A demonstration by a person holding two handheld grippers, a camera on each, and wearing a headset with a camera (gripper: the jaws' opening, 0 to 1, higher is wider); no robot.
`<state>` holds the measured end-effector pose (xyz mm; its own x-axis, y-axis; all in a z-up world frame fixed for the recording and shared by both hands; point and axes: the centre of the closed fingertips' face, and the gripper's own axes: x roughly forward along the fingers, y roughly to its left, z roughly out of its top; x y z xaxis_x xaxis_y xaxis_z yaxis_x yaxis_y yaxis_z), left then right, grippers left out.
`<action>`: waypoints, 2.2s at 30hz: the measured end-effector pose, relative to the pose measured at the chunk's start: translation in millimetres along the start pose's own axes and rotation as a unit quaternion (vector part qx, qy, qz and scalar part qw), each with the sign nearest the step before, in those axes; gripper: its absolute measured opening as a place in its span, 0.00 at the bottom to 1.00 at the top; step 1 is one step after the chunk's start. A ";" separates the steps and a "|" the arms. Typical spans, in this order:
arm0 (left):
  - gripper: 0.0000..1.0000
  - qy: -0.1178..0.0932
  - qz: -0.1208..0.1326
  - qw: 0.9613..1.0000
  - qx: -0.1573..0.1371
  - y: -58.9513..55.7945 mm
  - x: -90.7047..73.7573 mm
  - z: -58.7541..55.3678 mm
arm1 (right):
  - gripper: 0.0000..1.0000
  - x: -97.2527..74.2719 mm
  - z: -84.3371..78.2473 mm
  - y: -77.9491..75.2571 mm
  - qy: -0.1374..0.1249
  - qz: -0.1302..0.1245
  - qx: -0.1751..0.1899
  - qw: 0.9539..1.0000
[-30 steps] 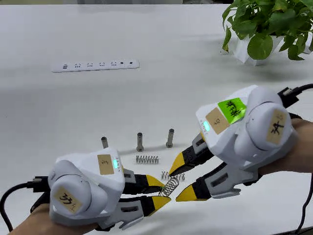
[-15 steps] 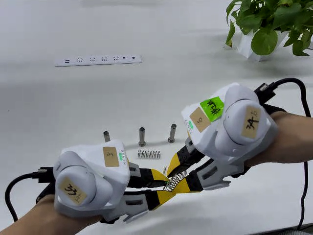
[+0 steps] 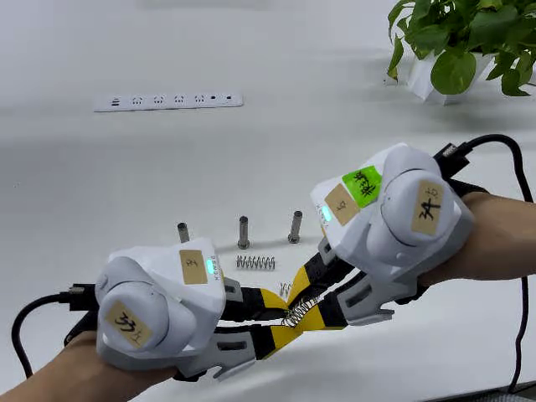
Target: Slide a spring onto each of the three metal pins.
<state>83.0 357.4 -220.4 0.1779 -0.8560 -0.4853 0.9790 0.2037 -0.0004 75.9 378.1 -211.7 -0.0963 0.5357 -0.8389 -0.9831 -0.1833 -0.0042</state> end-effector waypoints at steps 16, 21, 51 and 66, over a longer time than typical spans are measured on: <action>0.09 0.005 -0.004 1.000 0.005 -2.1 0.9 -1.0 | 0.13 0.4 0.8 2.3 0.005 0.008 0.004 1.000; 0.09 0.008 -0.008 1.000 0.010 -4.5 1.8 -1.9 | 0.13 2.0 0.1 4.2 0.008 0.012 0.004 1.000; 0.45 -0.016 0.099 0.994 -0.054 30.1 -23.3 -17.4 | 0.12 4.5 -5.1 -6.9 0.023 0.018 -0.011 1.000; 0.92 -0.019 0.215 0.969 -0.116 64.8 -60.2 -47.8 | 0.12 8.4 -1.8 -21.7 0.043 0.025 -0.030 0.998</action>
<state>131.0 444.8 -233.0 0.5728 -0.6843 -0.4512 0.7656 0.6433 -0.0038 96.8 385.1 -219.6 -0.1280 0.4529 -0.8823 -0.9662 -0.2576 0.0079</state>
